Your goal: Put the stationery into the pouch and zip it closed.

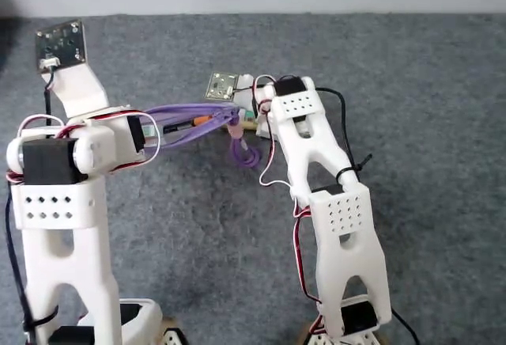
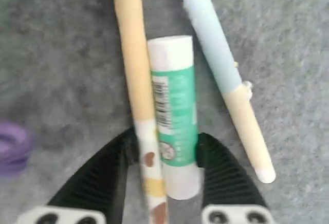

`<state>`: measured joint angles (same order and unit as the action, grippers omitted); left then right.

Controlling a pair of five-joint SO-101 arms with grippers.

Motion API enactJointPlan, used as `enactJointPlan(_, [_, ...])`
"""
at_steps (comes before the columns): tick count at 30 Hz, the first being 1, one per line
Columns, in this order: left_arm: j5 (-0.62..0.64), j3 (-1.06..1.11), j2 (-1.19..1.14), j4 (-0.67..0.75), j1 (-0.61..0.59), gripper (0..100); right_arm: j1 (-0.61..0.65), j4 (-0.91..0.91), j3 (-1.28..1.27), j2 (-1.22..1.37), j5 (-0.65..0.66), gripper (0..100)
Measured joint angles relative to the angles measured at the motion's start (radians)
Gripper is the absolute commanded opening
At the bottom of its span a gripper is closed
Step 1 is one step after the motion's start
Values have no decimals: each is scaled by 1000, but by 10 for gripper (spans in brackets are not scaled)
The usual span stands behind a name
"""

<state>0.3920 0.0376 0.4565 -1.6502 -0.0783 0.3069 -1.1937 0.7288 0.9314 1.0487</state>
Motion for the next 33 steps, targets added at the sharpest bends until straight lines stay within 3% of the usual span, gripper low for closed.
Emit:
enactJointPlan(5, [0, 0, 0, 0, 0, 10, 0, -84, -5, -32, 0, 9])
enactJointPlan(18, [0, 0, 0, 0, 0, 10, -34, -370, -18, -164, -175, 12])
enactJointPlan(21, [0, 0, 0, 0, 0, 10, -31, -376, -18, -175, -226, 27])
enactJointPlan(28, [0, 0, 0, 0, 0, 10, 40, -310, -18, -175, -285, 230])
enactJointPlan(33, [0, 0, 0, 0, 0, 10, 48, -206, -18, -144, -273, 181])
